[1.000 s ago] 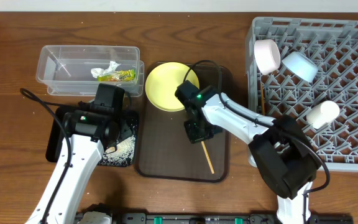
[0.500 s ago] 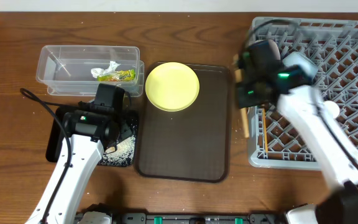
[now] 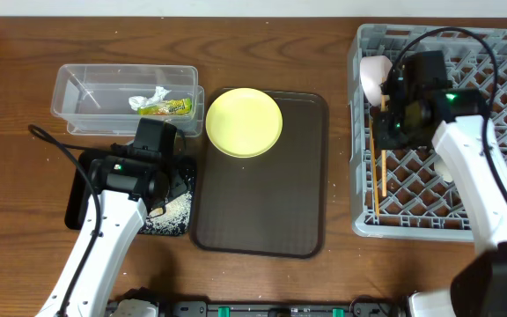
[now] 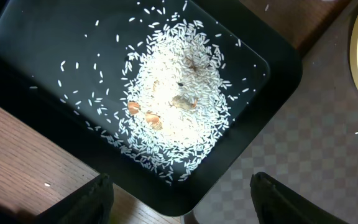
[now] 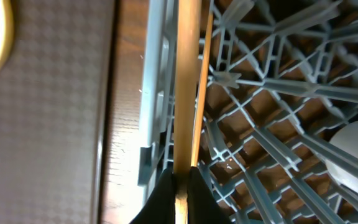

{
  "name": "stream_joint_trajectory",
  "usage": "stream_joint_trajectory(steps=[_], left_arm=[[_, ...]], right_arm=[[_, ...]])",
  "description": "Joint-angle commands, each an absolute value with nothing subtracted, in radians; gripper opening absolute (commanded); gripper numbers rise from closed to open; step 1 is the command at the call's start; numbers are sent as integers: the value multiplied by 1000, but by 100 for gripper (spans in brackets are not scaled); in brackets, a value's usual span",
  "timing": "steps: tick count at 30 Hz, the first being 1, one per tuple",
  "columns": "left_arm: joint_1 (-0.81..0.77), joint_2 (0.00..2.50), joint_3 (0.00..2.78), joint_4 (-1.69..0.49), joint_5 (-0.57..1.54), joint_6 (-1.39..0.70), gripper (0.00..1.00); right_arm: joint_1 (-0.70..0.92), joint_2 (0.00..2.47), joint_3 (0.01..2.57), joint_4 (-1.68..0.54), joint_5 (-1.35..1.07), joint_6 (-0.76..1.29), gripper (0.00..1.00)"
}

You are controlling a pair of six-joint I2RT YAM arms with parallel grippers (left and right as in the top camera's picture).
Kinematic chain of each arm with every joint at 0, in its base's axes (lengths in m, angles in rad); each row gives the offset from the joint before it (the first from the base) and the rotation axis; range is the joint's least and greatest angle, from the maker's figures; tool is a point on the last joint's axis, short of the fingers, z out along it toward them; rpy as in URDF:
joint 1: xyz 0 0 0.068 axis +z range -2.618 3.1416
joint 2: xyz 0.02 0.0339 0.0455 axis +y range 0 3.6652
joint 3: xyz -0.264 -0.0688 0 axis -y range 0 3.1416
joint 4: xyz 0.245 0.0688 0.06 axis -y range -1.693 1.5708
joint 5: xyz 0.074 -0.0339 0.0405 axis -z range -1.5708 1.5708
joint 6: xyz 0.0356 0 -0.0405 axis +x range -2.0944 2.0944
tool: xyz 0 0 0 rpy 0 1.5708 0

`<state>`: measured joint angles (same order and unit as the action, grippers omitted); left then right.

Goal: Sort waste into correct bins and load items into the dishwasher rack
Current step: 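Carry second chopstick into left side of rack and release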

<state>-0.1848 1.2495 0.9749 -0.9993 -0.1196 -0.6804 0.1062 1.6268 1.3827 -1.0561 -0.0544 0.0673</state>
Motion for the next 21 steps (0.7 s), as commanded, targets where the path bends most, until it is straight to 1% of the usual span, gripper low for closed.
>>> stream_joint_trajectory(steps=[1, 3, 6, 7, 12, 18, 21], left_arm=[[-180, 1255, 970, -1005, -140, -683, 74], [-180, 1255, 970, -1005, -140, -683, 74], [-180, 1255, 970, -1005, -140, -683, 75], [-180, 1255, 970, -1005, -140, -682, 78], [-180, 1255, 970, -1006, -140, -682, 78], [-180, 1255, 970, -1005, -140, -683, 78], [-180, 1255, 970, -1005, -140, -683, 78]], right_arm=[[99, 1667, 1369, -1059, -61, 52, 11], [99, 1674, 1369, -1058, -60, 54, 17], [99, 1672, 1371, -1046, -60, 54, 32], [99, 1672, 1373, -1040, -60, 54, 34], [99, 1653, 1400, -1008, -93, 54, 35], [100, 1617, 1414, -896, -269, 54, 38], [119, 1620, 1413, -829, -376, 54, 43]])
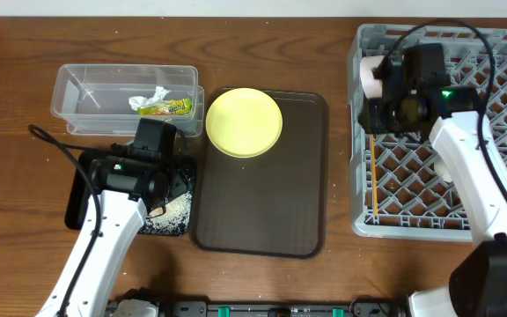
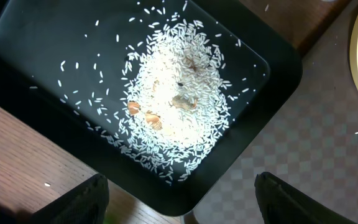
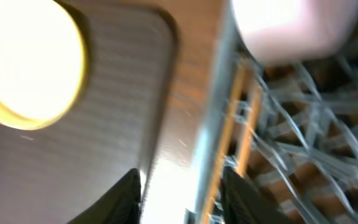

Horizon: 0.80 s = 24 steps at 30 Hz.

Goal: Sort waste into correct bins and load items into the dishwasher rack
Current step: 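Carry second chopstick into left side of rack and release, then reach right gripper to yellow plate and grasp its rim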

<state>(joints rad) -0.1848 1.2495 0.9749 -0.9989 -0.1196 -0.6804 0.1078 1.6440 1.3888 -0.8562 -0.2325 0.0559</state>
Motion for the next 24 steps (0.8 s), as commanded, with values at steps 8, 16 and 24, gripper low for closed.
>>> stream_joint_trajectory(steps=[8, 16, 24], left_arm=[[-180, 1255, 970, -1005, -140, -683, 78], [-180, 1255, 970, -1006, -140, -683, 78], [-180, 1255, 970, -1006, -140, -683, 78]], right_arm=[[303, 1682, 1410, -582, -271, 55, 54], [452, 1884, 1410, -435, -118, 86, 63], [495, 2083, 1410, -330, -34, 222, 61]])
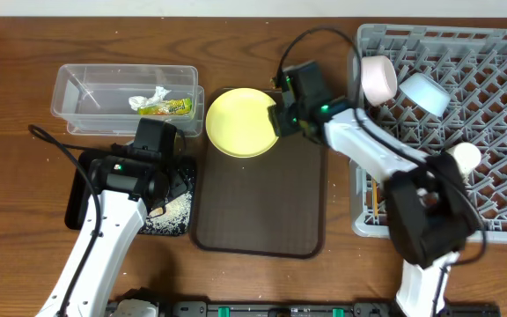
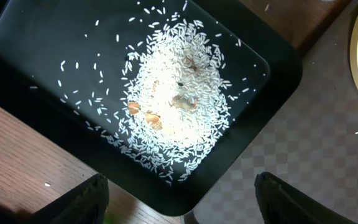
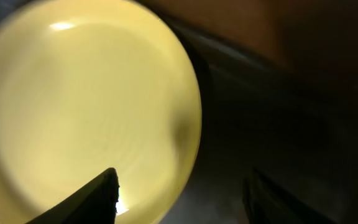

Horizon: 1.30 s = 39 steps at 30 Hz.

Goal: Sort waste into correct bins and load items into the dishwasher rack
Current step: 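Reach right gripper to yellow plate and grasp its rim, then lift yellow plate and carry it over the rack with right gripper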

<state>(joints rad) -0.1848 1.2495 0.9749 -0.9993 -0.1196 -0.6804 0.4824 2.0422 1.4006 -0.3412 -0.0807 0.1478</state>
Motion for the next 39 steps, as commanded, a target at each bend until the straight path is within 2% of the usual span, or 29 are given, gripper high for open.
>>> stream_joint_trajectory(steps=[1, 3, 5, 6, 8, 14, 19, 29, 39], left_arm=[[-180, 1255, 970, -1005, -140, -683, 78], [-180, 1255, 970, -1005, -140, -683, 78], [-180, 1255, 970, -1005, -140, -683, 78], [-180, 1255, 970, -1005, -140, -683, 78], [-180, 1255, 970, -1005, -140, -683, 78], [-180, 1255, 970, -1005, -140, -683, 78], [-180, 1255, 970, -1005, -140, -683, 79], [-180, 1255, 970, -1005, -140, -683, 78], [-180, 1255, 970, -1005, -140, -683, 78]], right_arm=[[496, 2098, 1410, -327, -34, 231, 59], [498, 2124, 1410, -331, -34, 240, 54], [498, 2137, 1410, -344, -28, 239, 44], [497, 2138, 1410, -349, -23, 239, 34], [495, 2138, 1410, -350, -10, 239, 23], [451, 2094, 1412, -364, 0, 239, 1], [390, 1994, 1412, -385, -10, 223, 1], [295, 1689, 1412, -505, -27, 22, 1], [120, 1464, 1412, -664, 323, -34, 1]])
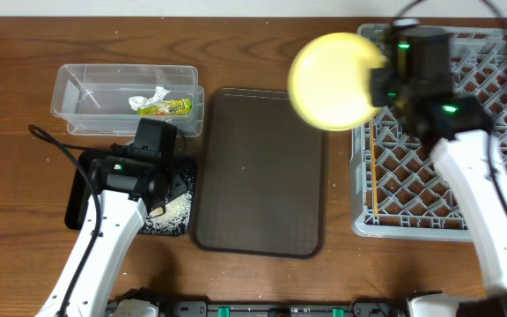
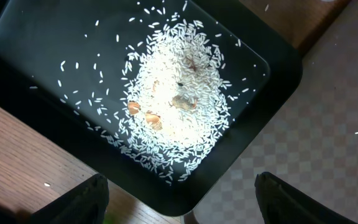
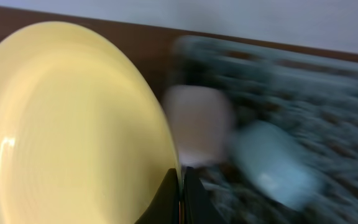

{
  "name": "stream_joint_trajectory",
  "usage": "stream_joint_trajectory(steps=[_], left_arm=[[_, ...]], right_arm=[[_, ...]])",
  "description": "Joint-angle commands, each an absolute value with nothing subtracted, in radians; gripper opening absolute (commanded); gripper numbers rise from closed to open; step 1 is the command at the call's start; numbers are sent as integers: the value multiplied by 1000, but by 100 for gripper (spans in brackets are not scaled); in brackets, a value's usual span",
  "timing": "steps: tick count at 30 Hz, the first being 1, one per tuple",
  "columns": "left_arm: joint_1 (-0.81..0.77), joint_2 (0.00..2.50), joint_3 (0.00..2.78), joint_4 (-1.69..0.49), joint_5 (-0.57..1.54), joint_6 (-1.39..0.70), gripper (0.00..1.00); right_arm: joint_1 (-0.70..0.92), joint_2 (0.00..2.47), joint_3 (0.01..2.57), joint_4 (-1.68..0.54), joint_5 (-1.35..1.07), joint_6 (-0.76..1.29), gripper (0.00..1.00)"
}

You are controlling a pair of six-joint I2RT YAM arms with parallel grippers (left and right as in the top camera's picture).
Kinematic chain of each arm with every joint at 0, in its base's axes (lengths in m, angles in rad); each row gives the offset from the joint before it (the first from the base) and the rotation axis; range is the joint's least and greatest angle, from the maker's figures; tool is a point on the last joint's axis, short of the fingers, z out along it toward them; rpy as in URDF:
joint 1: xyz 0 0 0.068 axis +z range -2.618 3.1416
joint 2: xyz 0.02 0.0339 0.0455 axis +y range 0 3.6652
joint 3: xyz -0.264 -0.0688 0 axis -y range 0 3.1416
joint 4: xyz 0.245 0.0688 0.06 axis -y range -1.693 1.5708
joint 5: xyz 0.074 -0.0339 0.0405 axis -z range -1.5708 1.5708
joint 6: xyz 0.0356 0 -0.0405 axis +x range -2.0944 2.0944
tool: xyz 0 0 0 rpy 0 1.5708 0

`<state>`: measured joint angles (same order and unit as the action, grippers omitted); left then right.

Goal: Sort waste into correct bins and load items into the dishwasher rack
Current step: 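Lift yellow plate and carry it over the rack with right gripper, then lower yellow plate upright into rack slot and open right gripper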

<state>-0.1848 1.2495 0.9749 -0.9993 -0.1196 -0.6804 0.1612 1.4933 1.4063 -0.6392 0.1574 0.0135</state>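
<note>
My right gripper (image 3: 182, 193) is shut on the rim of the yellow plate (image 3: 73, 124). In the overhead view the plate (image 1: 333, 81) hangs tilted in the air at the left edge of the grey dishwasher rack (image 1: 447, 167), off the brown tray (image 1: 260, 172). A pink cup (image 3: 201, 130) and a pale blue bowl (image 3: 272, 155) show blurred behind the plate. My left gripper (image 2: 179, 205) is open above the black tray of rice scraps (image 2: 173, 112), with nothing between its fingers (image 2: 86, 199).
A clear container (image 1: 126, 92) at the back left holds a crumpled wrapper (image 1: 164, 106). Wooden chopsticks (image 1: 374, 180) lie along the rack's left side. The black tray (image 1: 170, 216) sits against the brown tray's left edge.
My right gripper was open over the yellow plate on the brown tray. It is now shut on the plate's rim, and the plate is up at the rack's left edge. The left arm has not moved.
My right gripper was shut on the chopsticks low in the rack. Then it was open above the rack's left edge, the chopsticks lying in the rack. Then it was open over the plate on the brown tray, and now it holds the plate by the rack.
</note>
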Motion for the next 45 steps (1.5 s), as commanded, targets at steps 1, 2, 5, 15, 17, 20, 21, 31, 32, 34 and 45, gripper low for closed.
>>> stream_joint_trajectory(steps=[1, 2, 5, 15, 17, 20, 21, 31, 32, 34, 45], left_arm=[[-180, 1255, 970, -1005, -140, -683, 79], [-180, 1255, 970, -1005, -140, -683, 78], [-180, 1255, 970, -1005, -139, -683, 78], [-180, 1255, 970, -1005, -140, -683, 78], [-180, 1255, 970, -1005, -139, -683, 79], [-180, 1255, 970, -1005, -139, -683, 78], [-180, 1255, 970, -1005, -139, -683, 79], [-180, 1255, 970, -1005, -139, -683, 79], [-180, 1255, 970, -1005, -139, -683, 79], [-180, 1255, 970, -1005, -139, -683, 78], [-180, 1255, 970, -1005, -139, -683, 78]], right_arm=[[102, 1456, 1412, -686, 370, -47, 1], [90, 1452, 1412, -704, 419, -50, 1], [62, 1449, 1412, -754, 593, -50, 1], [59, 1457, 1411, -945, 733, -57, 1], [59, 1462, 1410, -957, 733, -56, 1], [59, 1473, 1410, -957, 733, -45, 1], [59, 1477, 1410, -958, 733, -46, 1], [59, 1549, 1410, -939, 736, -165, 1], [60, 1554, 1410, -927, 736, -168, 1], [62, 1557, 1410, -908, 716, -185, 1], [94, 1557, 1410, -833, 434, -188, 26]])
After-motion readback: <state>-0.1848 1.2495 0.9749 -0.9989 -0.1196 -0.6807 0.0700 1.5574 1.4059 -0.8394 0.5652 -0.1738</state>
